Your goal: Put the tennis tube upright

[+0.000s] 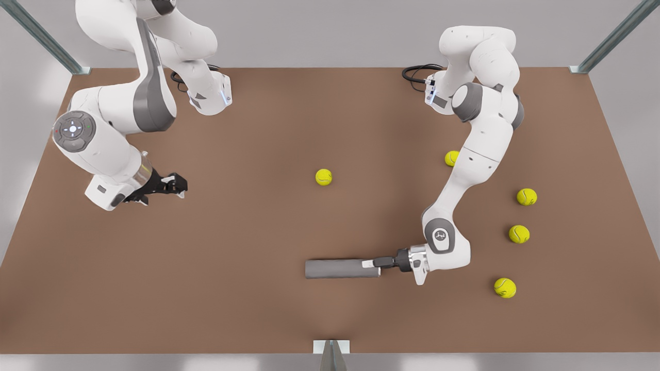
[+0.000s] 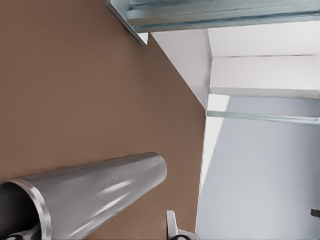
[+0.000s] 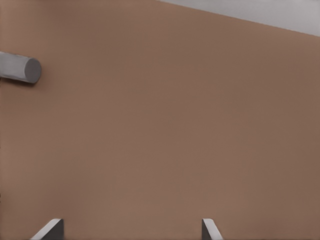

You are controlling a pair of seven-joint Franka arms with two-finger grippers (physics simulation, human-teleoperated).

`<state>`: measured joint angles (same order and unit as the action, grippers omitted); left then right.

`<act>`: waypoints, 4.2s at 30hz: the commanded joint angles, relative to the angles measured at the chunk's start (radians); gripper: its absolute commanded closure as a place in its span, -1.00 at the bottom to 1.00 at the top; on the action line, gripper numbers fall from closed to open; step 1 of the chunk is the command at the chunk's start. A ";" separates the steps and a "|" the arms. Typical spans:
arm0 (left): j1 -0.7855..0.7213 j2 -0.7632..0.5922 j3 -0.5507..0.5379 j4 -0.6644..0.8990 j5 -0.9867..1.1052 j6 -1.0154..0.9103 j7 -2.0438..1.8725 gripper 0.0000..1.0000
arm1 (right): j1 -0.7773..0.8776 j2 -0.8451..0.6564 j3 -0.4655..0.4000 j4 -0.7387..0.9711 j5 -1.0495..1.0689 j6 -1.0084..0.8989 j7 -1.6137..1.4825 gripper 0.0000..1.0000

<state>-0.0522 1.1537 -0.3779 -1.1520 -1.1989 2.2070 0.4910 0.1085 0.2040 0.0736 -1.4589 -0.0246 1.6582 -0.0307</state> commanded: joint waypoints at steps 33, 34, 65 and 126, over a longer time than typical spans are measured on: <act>-0.012 -0.045 -0.003 0.014 -0.048 0.057 -0.157 0.57 | -0.003 0.003 0.012 -0.009 -0.002 -0.002 0.017 -1.00; -0.008 -0.045 -0.004 0.014 -0.048 0.053 -0.161 0.57 | -0.003 0.003 0.012 -0.009 0.000 -0.002 0.017 -1.00; 0.075 -0.198 0.011 0.063 0.331 -0.167 -0.683 0.57 | -0.007 0.006 0.014 -0.003 -0.002 0.002 0.035 -1.00; 0.041 -0.393 0.007 0.063 1.484 -0.411 -0.908 0.25 | -0.093 0.046 0.028 0.009 -0.090 0.127 -0.037 -1.00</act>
<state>-0.0107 0.7610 -0.3712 -1.0892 0.2945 1.7963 -0.4150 0.0155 0.2510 0.1012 -1.4496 -0.1151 1.7856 -0.0675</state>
